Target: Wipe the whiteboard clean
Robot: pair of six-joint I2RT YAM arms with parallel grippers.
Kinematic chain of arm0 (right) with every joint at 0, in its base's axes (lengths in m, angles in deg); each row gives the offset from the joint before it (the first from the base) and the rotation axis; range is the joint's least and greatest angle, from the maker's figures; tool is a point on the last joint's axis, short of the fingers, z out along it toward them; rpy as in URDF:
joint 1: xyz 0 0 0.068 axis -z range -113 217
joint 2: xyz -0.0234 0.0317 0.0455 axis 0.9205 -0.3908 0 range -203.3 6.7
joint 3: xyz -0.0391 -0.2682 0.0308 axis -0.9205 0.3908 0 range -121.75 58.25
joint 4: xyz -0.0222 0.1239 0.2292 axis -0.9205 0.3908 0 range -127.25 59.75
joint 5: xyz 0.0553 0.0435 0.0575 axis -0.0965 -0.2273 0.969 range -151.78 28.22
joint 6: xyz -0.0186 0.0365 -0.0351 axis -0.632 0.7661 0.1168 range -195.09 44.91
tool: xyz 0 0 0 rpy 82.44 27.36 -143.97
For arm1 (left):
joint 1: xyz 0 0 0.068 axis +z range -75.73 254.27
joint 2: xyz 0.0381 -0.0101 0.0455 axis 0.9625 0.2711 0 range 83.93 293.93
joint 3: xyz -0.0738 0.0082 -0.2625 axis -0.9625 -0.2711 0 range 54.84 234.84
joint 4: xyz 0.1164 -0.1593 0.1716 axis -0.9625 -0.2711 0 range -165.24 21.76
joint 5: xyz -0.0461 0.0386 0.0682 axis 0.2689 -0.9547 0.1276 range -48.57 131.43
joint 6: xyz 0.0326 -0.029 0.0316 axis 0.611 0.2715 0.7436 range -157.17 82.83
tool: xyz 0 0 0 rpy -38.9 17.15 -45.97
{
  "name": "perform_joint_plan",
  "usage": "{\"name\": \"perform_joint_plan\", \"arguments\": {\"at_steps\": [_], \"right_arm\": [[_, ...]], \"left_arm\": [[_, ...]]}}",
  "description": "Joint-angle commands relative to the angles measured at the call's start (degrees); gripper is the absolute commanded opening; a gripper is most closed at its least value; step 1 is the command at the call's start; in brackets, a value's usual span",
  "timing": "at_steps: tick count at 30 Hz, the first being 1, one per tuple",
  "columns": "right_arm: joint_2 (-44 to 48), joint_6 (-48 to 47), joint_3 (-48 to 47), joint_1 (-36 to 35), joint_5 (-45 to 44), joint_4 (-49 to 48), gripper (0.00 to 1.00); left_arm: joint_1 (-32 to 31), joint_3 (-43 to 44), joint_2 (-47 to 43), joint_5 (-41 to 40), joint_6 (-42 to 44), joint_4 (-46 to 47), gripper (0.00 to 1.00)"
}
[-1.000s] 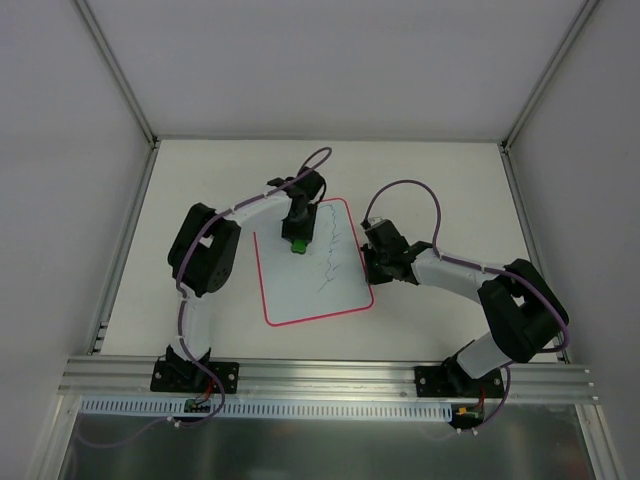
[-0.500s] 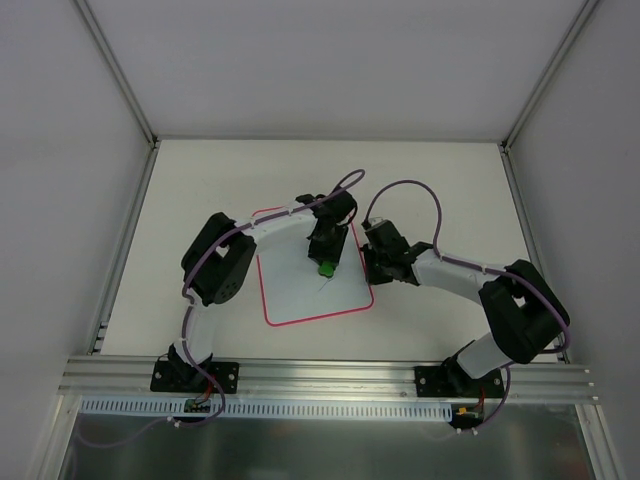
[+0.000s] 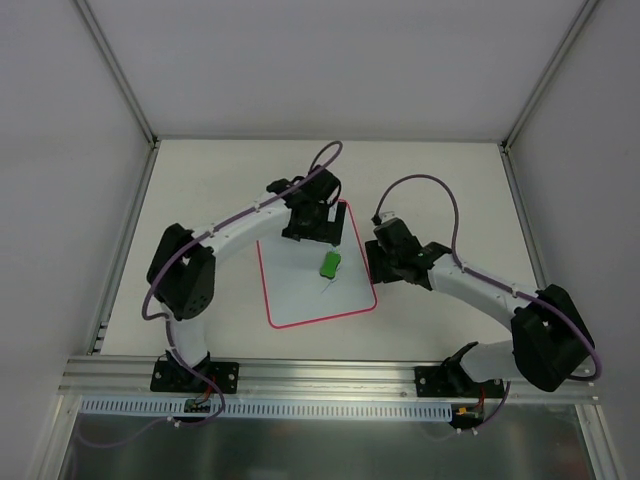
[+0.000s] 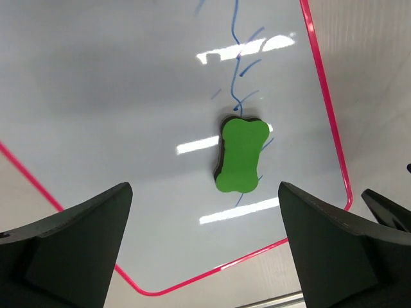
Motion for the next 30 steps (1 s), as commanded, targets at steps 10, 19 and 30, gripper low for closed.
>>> {"name": "perform_joint_plan", "arguments": {"at_steps": [10, 19, 30], "right_arm": [[-11.0, 9.9, -16.0, -7.8, -8.0, 0.9, 0.65], [-22.8, 16.6, -26.5, -10.9, -12.7, 3.8, 0.66], [-28.8, 20.5, -31.3, -11.9, -14.5, 5.8, 0.58]], "left_arm": [[10.1, -26.3, -24.2, -2.2, -5.9, 7.2, 0.96], [12.2, -43.1, -36.4, -2.1, -9.3, 13.1, 0.96], [12.6, -47.1, -38.6, -2.3, -8.7, 14.0, 0.96]]}}
